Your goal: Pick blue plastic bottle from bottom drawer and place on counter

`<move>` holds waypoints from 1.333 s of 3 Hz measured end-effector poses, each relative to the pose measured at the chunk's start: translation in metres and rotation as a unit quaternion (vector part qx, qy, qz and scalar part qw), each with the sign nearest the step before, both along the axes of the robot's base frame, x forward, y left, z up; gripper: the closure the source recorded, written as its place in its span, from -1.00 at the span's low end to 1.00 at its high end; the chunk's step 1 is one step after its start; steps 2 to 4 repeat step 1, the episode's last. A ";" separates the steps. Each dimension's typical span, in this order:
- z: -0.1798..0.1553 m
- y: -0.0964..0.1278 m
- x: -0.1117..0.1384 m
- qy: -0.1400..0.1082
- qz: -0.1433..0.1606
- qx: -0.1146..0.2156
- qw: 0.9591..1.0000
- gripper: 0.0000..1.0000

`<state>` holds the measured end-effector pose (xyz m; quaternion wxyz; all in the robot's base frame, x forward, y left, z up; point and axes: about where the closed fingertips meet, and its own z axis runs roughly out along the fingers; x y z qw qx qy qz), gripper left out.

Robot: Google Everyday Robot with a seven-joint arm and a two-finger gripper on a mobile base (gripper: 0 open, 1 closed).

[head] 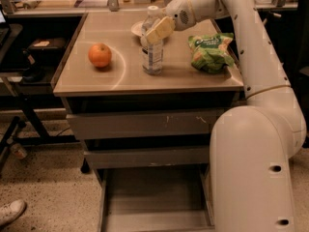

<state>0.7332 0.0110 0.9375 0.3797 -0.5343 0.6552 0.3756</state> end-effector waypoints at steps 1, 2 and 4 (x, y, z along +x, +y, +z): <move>0.000 0.000 0.000 0.000 0.000 0.000 1.000 -1.00; 0.000 0.000 0.000 0.000 0.000 0.000 1.000 -1.00; 0.000 0.000 0.000 0.000 0.000 0.000 1.000 -1.00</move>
Offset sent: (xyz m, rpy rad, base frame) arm 0.0000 0.0000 0.0000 0.0000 0.0000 0.0000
